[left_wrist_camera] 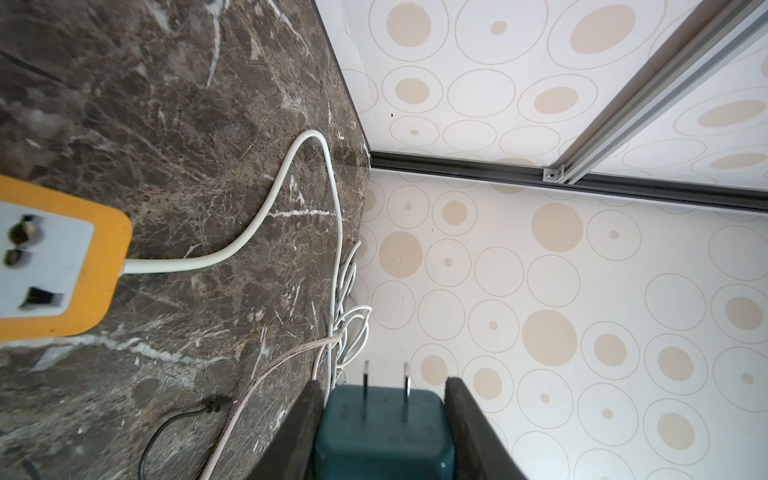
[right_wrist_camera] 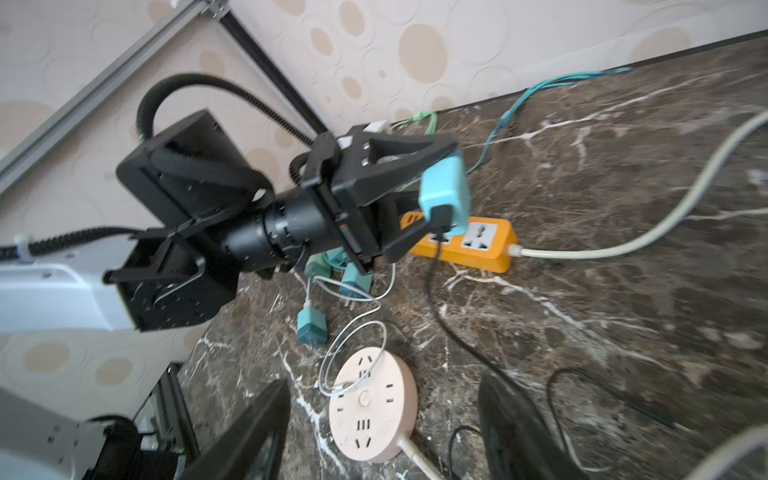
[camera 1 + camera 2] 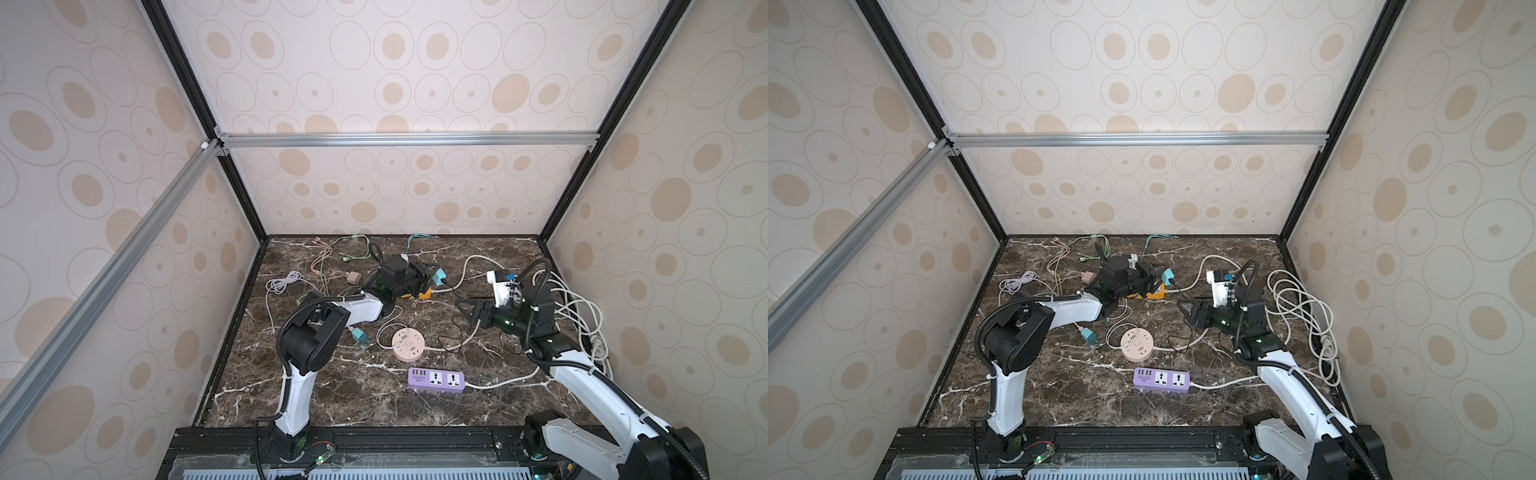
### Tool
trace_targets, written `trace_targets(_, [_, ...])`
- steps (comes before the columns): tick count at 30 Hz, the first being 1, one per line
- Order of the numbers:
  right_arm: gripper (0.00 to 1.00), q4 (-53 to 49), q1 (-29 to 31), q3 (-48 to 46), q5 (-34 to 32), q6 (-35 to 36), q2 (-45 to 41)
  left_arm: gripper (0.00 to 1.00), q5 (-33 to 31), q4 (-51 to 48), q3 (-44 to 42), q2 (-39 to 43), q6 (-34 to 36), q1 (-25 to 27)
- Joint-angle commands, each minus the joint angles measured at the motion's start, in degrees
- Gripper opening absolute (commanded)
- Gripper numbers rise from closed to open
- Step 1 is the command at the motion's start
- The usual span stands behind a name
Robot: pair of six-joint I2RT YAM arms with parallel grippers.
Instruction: Insert the plug
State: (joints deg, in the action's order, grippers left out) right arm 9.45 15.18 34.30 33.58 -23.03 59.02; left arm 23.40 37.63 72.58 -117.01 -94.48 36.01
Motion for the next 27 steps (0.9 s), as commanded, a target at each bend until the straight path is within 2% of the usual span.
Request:
trace_targets(1, [0.72,6.24,6.56,1.7,1.12,2.61,1.15,0.0,-0.45,1.63,0.73,0.53,-2.33,0.29])
trace_targets(4, [0.7,11.24,12.98,-0.69,-12.33,3.73,3.57,0.0,-1.23,4.46,-0.67,0.72,-4.29,0.32])
trace_targets(7, [0.67,19.13,14.91,-3.45,-20.66,1.91,7.58,0.0,-1.64,6.72,-2.09,1.04,-6.51,0.31])
trace_targets(10, [0.65,25.13,15.14,-4.37,-25.9,2.56,11.67,0.0,-1.72,8.21,-3.32,1.73,-7.71,0.29])
trace_targets(18, [0.62,32.42,15.14,-3.71,-32.53,7.98,19.52,0.0,-0.91,10.98,-5.75,2.11,-10.21,0.25])
trace_targets(27, [0.58,34.61,14.76,0.62,-33.62,10.46,27.3,0.0,-1.19,13.31,-7.93,2.27,-12.12,0.26])
